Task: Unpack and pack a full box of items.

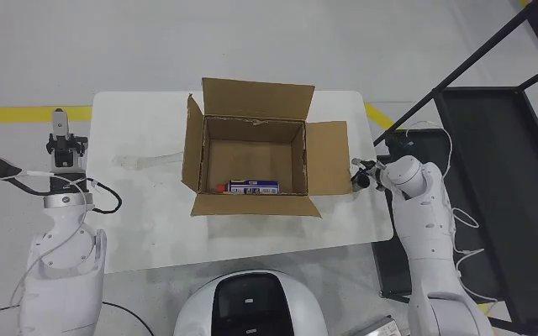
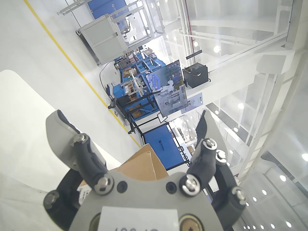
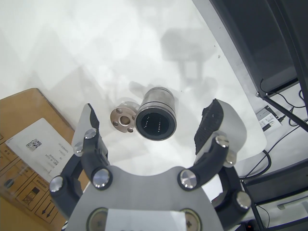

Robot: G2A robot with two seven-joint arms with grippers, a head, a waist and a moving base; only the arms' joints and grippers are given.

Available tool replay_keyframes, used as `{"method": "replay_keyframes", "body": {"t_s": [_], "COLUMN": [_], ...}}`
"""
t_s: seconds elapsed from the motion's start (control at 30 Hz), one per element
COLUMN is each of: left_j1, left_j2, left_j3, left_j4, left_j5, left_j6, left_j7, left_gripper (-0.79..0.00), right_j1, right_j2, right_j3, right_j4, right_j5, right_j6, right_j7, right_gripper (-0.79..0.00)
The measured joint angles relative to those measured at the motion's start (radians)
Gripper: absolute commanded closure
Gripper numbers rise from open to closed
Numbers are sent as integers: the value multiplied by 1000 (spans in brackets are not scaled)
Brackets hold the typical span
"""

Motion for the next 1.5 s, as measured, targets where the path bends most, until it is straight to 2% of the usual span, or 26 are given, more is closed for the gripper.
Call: {"method": "replay_keyframes", "body": {"t_s": [0.23, 0.53, 0.9, 1.07, 1.27, 1.5], "left_j1": [0, 0, 0, 0, 0, 0], "left_j2": [0, 0, 0, 0, 0, 0], "left_j3": [0, 0, 0, 0, 0, 0], "left_j4": [0, 0, 0, 0, 0, 0], "left_j5": [0, 0, 0, 0, 0, 0], "left_j6": [0, 0, 0, 0, 0, 0], "left_j7": [0, 0, 0, 0, 0, 0], "left_gripper": [-785, -785, -785, -785, -785, -785], "right_j1": [-62, -117, -130, -98, -51, 18], "right_j2": [7, 18, 22, 22, 22, 19], "right_j3": [17, 25, -61, -85, -142, -214], "right_j4": [-207, -446, -660, -697, -746, -746], "right_j5": [-8, -77, -212, -190, -123, 62], "right_j6": [49, 52, 17, -19, -108, -204], "right_j7": [24, 1, -50, -55, -3, 101], "right_gripper": [-785, -785, -785, -785, -785, -785]}}
